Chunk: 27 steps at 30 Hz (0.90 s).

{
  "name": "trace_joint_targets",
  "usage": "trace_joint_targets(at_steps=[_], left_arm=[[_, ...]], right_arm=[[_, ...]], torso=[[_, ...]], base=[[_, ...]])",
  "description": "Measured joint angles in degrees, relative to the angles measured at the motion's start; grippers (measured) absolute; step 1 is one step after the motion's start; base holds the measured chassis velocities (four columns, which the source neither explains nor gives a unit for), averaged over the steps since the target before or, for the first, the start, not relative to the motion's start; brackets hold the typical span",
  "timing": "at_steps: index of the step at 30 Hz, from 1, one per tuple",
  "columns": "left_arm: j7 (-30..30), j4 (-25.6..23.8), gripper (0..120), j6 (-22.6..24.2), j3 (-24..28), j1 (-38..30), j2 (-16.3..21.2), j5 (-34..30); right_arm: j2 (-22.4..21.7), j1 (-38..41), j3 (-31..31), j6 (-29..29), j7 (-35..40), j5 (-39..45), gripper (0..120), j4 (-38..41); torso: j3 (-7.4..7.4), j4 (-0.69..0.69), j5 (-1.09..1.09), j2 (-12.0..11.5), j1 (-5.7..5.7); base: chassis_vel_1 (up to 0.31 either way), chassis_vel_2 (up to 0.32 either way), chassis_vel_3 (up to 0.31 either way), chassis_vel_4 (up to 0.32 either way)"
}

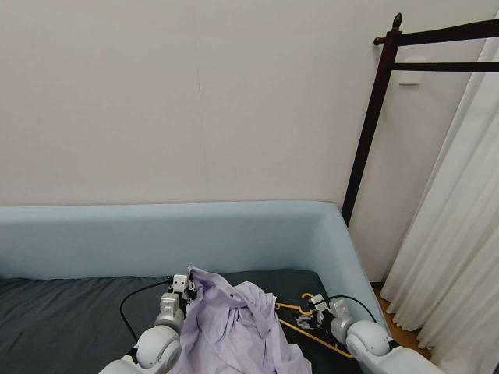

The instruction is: Pick up the clothes from the sofa and hang them on the clothes hanger.

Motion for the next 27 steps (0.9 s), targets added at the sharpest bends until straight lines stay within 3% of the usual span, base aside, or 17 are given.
trace_joint_targets(at_steps=[7, 13, 18, 21, 27], left_arm=[[0.75, -0.03, 0, -0.92, 0.26, 0.47, 0.25, 0.29], [1.82, 0.73, 0, -1.62, 3.46, -2.38, 0.46, -0.16], [1.80, 0.93, 0, -1.84, 3.87, -2.61, 0.32, -0.33], [1.80, 0.90, 0, -1.89, 4.17, -2.74, 0.21, -0.44], [1.82, 0.49, 0, -1.90, 4.43, -3.07, 0.19, -0.70]], right_arm=[[4.37, 2.60, 2.71, 0.67, -4.08, -2.74, 100, -11.29], [6.01, 2.81, 9.55, 1.22, -5.65, -5.45, 99, -18.55], [6.73, 3.49, 10.23, 1.84, -6.27, -7.09, 88, -21.12], [7.17, 3.71, 10.05, 1.86, -6.37, -7.18, 80, -21.10], [7.97, 4.26, 9.88, 2.07, -6.42, -8.92, 70, -22.47]], torso=[[0.00, 0.04, 0.00, 0.00, 0.00], [0.00, 0.02, 0.01, 0.00, 0.00], [0.00, 0.06, -0.01, 0.00, 0.00], [0.00, -0.03, -0.02, 0.00, 0.00], [0.00, 0.02, -0.01, 0.00, 0.00]], base=[[0.000, 0.000, 0.000, 0.000], [0.000, 0.000, 0.000, 0.000], [0.000, 0.000, 0.000, 0.000], [0.000, 0.000, 0.000, 0.000], [0.000, 0.000, 0.000, 0.000]])
